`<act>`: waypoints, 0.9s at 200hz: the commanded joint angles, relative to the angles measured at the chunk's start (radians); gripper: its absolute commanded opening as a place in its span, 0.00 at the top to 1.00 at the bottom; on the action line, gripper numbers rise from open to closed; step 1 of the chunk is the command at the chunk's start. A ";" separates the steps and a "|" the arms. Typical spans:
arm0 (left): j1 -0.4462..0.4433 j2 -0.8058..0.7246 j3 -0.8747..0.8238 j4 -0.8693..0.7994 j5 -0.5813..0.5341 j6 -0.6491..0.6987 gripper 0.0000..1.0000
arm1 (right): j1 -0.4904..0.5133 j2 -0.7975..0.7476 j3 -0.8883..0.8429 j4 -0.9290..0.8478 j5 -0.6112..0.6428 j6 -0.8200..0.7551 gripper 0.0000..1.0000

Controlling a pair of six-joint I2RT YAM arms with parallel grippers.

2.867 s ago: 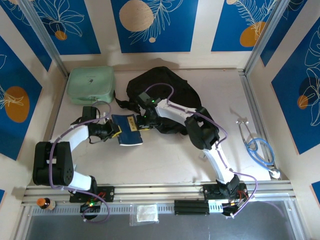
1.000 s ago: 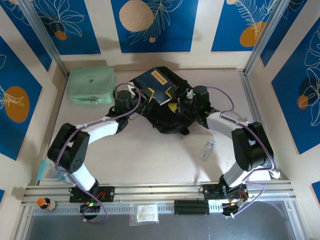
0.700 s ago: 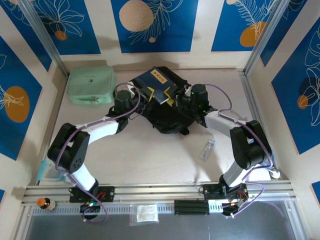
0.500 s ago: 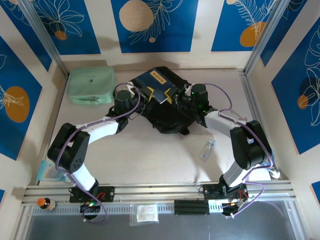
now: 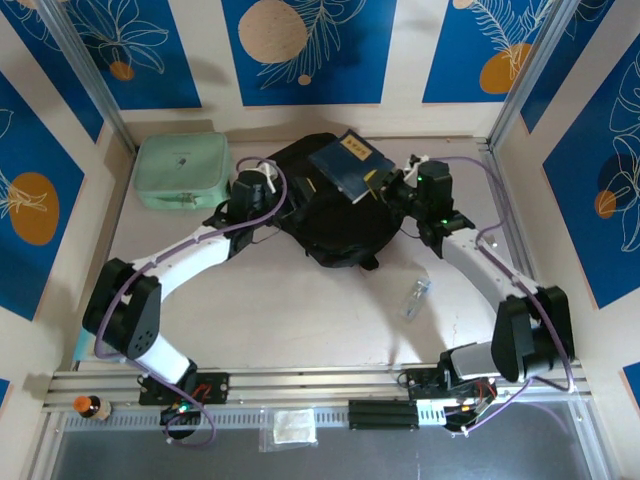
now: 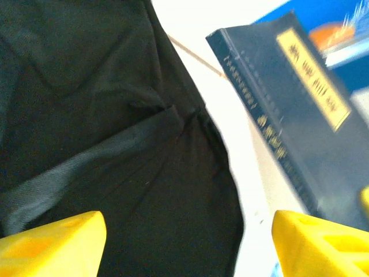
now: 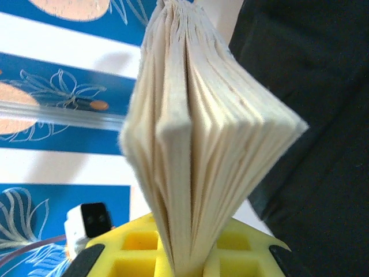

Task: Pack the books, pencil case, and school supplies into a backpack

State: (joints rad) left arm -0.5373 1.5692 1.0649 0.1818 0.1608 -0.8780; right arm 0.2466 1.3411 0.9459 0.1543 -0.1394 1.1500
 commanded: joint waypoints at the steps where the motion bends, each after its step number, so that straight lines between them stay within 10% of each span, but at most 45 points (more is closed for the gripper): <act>1: -0.048 0.018 0.092 -0.216 0.066 0.306 0.23 | -0.050 -0.071 -0.006 -0.162 0.062 -0.127 1.00; 87: -0.266 0.255 0.410 -0.603 0.011 0.824 0.31 | -0.237 -0.160 -0.003 -0.380 0.071 -0.196 1.00; 180: -0.293 0.412 0.588 -0.817 -0.051 1.050 0.48 | -0.250 -0.161 -0.014 -0.372 0.046 -0.184 1.00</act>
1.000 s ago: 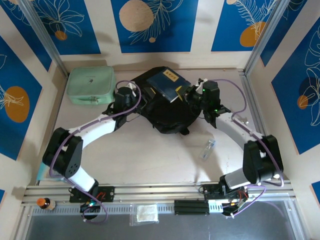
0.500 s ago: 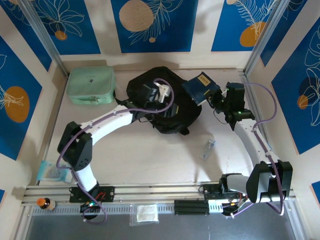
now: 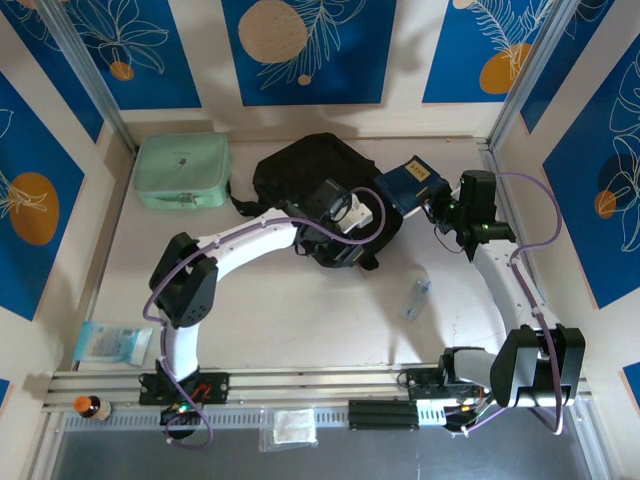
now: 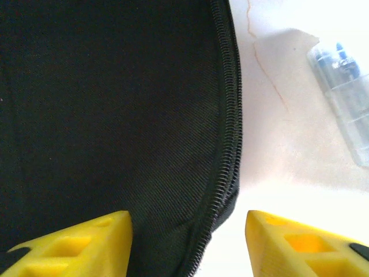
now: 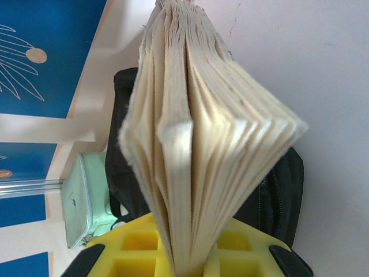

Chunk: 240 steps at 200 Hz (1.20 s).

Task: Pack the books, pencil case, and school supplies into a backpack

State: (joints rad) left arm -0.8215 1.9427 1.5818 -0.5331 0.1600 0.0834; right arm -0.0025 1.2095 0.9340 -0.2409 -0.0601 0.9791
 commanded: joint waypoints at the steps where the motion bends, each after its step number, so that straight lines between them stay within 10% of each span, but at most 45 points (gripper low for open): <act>1: -0.009 0.040 0.072 -0.103 -0.051 0.091 0.49 | -0.001 -0.030 -0.002 0.023 -0.033 -0.015 1.00; 81: -0.012 0.063 0.159 -0.163 -0.092 0.106 0.79 | 0.004 -0.046 0.005 0.002 -0.006 -0.028 1.00; 240: 0.122 -0.249 -0.078 0.353 -0.104 -0.166 0.94 | -0.097 -0.249 0.020 -0.281 0.042 -0.049 1.00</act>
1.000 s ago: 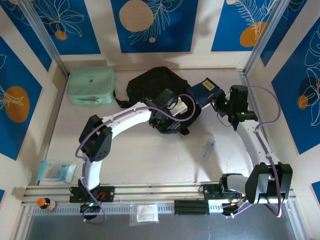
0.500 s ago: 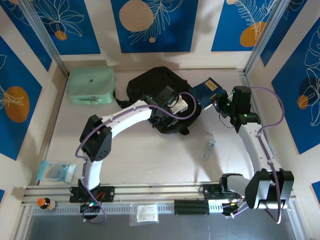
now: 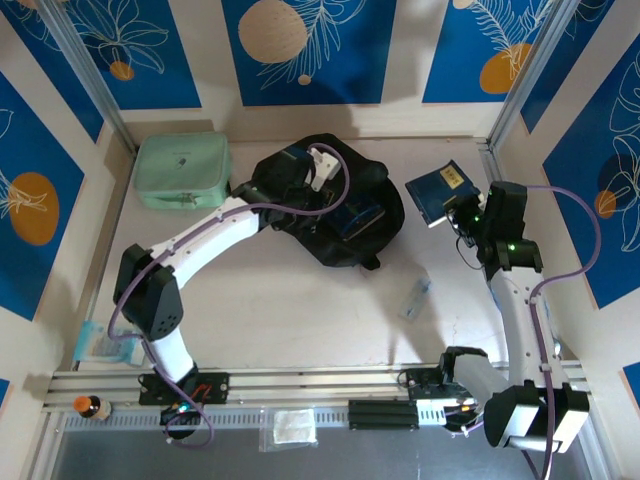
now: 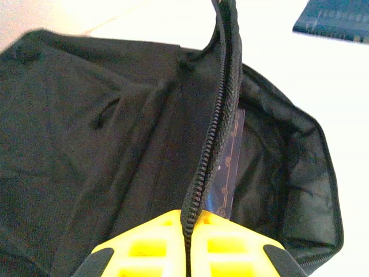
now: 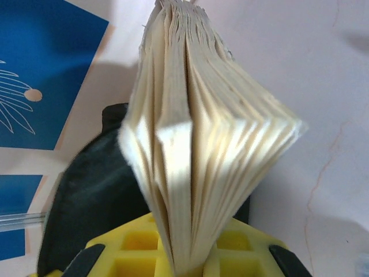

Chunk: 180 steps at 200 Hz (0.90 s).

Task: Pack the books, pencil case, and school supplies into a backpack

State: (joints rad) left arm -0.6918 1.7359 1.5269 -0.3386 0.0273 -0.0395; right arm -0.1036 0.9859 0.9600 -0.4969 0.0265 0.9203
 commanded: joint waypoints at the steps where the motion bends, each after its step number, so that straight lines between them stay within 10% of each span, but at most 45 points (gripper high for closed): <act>1: -0.008 -0.043 -0.023 0.162 0.030 -0.043 0.94 | 0.004 -0.026 -0.006 -0.025 -0.045 0.010 1.00; 180: -0.007 -0.094 -0.105 0.248 0.132 -0.055 0.95 | 0.313 0.490 0.057 0.260 -0.142 0.229 1.00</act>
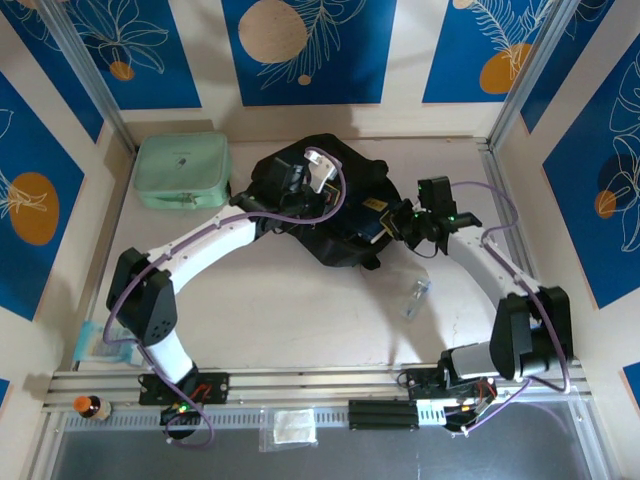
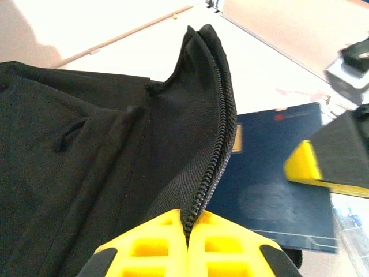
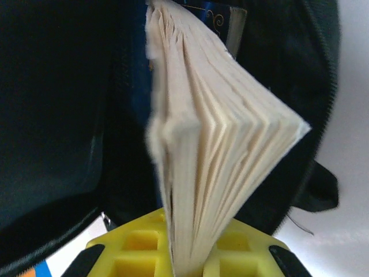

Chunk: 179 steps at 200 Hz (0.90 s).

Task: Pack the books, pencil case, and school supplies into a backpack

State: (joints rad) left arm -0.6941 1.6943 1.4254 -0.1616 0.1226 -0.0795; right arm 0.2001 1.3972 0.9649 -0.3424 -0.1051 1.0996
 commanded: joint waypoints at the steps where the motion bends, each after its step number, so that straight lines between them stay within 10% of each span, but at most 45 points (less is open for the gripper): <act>1: -0.005 -0.053 -0.003 0.071 0.037 -0.014 0.95 | 0.010 0.084 0.055 0.108 -0.009 0.050 1.00; 80: -0.005 -0.064 -0.016 0.071 0.029 -0.044 0.96 | 0.048 0.407 0.220 0.201 -0.016 0.122 0.97; 179: 0.005 -0.038 -0.014 0.064 0.044 -0.057 0.94 | -0.030 0.181 0.050 0.191 -0.081 0.053 0.35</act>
State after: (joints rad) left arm -0.6937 1.6783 1.4113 -0.1555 0.1234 -0.1265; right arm 0.2081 1.7340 1.0817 -0.1436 -0.1661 1.1801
